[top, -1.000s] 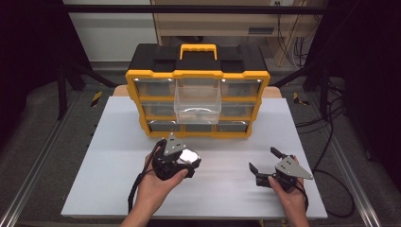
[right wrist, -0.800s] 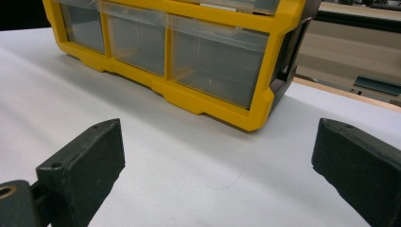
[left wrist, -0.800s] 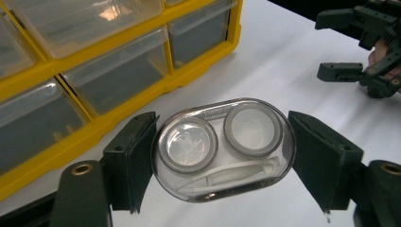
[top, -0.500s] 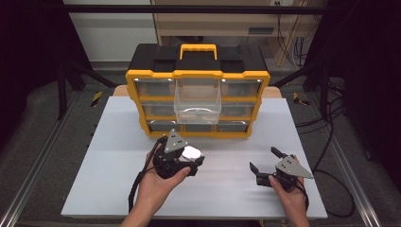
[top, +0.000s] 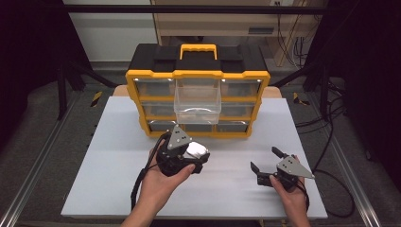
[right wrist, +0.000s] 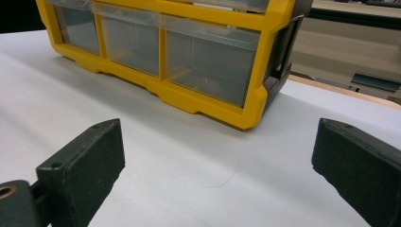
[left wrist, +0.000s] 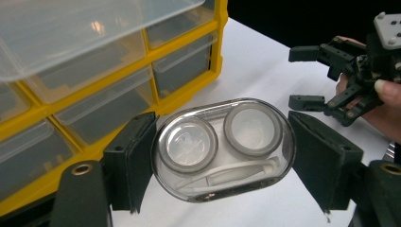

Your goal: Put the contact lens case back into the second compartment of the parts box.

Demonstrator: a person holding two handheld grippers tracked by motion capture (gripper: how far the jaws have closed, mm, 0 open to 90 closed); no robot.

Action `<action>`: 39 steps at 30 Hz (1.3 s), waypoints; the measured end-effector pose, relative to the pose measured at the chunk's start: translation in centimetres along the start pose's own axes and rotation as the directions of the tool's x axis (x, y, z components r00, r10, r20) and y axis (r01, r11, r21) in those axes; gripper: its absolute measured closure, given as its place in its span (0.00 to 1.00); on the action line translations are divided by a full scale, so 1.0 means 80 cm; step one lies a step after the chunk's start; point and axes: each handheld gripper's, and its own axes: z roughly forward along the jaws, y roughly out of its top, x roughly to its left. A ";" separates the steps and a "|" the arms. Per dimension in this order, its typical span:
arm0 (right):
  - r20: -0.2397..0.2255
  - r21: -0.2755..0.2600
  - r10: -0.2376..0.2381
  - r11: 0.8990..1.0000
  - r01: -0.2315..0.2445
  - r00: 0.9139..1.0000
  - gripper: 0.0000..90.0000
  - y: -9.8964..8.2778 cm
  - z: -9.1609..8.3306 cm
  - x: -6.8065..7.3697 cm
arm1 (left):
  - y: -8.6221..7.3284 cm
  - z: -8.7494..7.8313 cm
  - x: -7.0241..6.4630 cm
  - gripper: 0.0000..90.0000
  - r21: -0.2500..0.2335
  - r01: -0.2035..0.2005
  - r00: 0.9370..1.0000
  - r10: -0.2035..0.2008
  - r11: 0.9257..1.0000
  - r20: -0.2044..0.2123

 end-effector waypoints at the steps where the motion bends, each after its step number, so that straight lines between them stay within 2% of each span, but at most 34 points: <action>1: 0.001 0.000 0.001 1.000 -0.001 1.000 0.04 0.000 0.000 0.000 | 0.001 0.000 -0.001 0.30 -0.002 -0.005 1.000 0.005 1.000 -0.001; 7: 0.002 0.000 0.001 1.000 -0.001 1.000 0.04 0.000 0.000 0.000 | 0.006 -0.002 -0.006 0.30 -0.011 0.005 1.000 -0.005 1.000 0.009; 13: 0.002 0.002 0.002 1.000 -0.002 1.000 0.04 0.000 0.000 -0.001 | 0.018 -0.009 -0.007 0.30 -0.029 -0.011 1.000 0.011 1.000 0.010; 14: 0.002 0.002 0.002 1.000 -0.002 1.000 0.04 0.000 0.000 -0.001 | 0.020 -0.011 -0.010 0.30 -0.035 0.018 1.000 -0.017 0.999 0.011; 16: 0.002 0.001 0.002 1.000 -0.002 1.000 0.04 0.000 0.000 -0.001 | 0.026 -0.015 -0.011 0.30 -0.046 0.017 1.000 -0.017 0.999 0.014; 17: 0.003 0.001 0.002 1.000 -0.002 1.000 0.04 0.000 0.000 -0.001 | 0.030 -0.017 -0.009 0.30 -0.052 -0.012 1.000 0.012 0.999 0.013; 19: 0.003 0.002 0.003 1.000 -0.003 1.000 0.04 0.000 0.000 -0.001 | 0.038 -0.023 -0.010 0.30 -0.063 -0.022 1.000 0.023 0.998 0.014; 23: 0.003 0.002 0.003 1.000 -0.003 1.000 0.04 0.000 0.000 -0.001 | 0.051 -0.033 -0.014 0.30 -0.086 0.004 1.000 -0.003 0.996 0.013; 32: 0.009 0.003 0.013 1.000 -0.013 1.000 0.04 -0.001 -0.002 -0.001 | 0.086 -0.050 -0.005 0.30 -0.117 -0.011 1.000 0.009 0.993 -0.016; 39: 0.010 0.004 0.011 1.000 -0.011 1.000 0.04 -0.001 -0.002 -0.001 | 0.100 -0.056 0.005 0.30 -0.130 -0.015 0.999 0.008 0.991 -0.051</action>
